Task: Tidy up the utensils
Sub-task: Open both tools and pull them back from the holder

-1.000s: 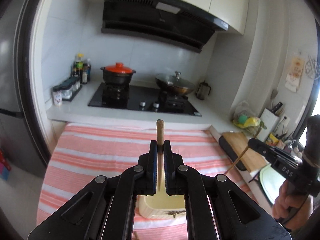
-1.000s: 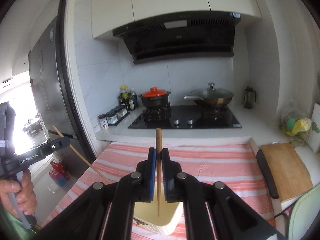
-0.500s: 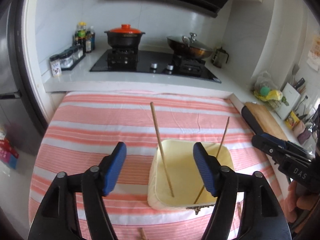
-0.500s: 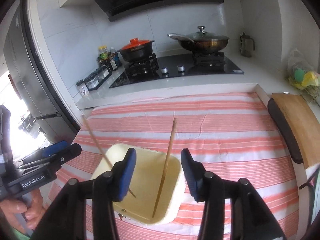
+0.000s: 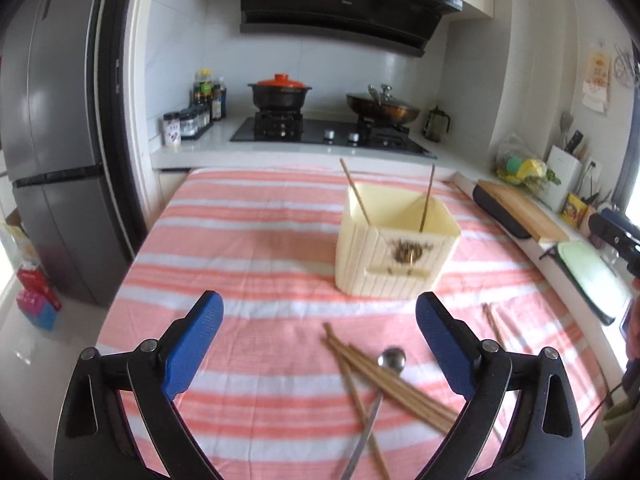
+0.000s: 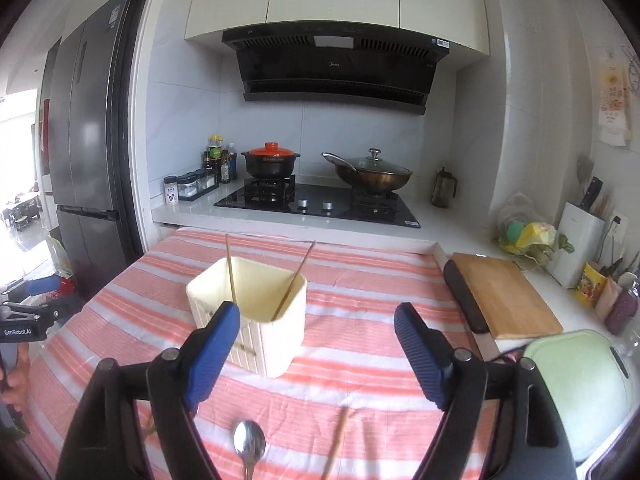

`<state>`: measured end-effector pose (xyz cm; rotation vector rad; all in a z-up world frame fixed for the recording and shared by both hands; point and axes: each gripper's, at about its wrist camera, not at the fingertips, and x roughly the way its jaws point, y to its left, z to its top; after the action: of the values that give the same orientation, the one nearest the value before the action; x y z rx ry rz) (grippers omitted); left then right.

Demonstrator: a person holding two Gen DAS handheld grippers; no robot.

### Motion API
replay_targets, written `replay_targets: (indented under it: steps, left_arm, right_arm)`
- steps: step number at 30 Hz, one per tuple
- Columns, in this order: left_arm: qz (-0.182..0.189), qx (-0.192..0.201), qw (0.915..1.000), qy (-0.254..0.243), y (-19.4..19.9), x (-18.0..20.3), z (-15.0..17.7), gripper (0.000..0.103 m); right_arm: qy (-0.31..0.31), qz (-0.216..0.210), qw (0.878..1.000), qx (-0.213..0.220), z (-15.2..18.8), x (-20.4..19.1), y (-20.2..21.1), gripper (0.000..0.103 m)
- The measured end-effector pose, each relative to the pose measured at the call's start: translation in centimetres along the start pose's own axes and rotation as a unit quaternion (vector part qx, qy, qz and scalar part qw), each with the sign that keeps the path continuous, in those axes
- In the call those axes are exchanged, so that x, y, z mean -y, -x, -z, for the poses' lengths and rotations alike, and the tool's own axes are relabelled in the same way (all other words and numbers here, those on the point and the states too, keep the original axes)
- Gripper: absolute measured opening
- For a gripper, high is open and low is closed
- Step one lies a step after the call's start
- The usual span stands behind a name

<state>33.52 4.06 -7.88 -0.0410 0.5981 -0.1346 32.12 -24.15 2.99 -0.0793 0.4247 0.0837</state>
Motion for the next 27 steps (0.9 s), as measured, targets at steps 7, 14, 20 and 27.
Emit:
replay_targets:
  steps: [7,14,20,27]
  left_arm:
    - [-0.017,-0.030,0.9994,0.004,2.1,1.7,9.7,0.098]
    - [-0.011,-0.057,0.9983,0.002,2.2,4.4,14.1,0.102]
    - [-0.006,-0.045,0.9990,-0.005,3.4,6.1,14.9,0.102]
    - [-0.022,-0.041,0.9989,0.004,3.9,6.0,15.1,0.102]
  right_arm:
    - [-0.030,0.032,0.999,-0.010,11.0,-2.0,5.4,0.083]
    - [-0.013,0.058,0.998,-0.037,19.2,-3.0,7.6,0.083]
    - [-0.049,0.072,0.996,-0.017,21.4,-1.7,8.9,0.085]
    - [-0.045,0.052,0.998,-0.010,21.2,-2.0,9.1,0.085]
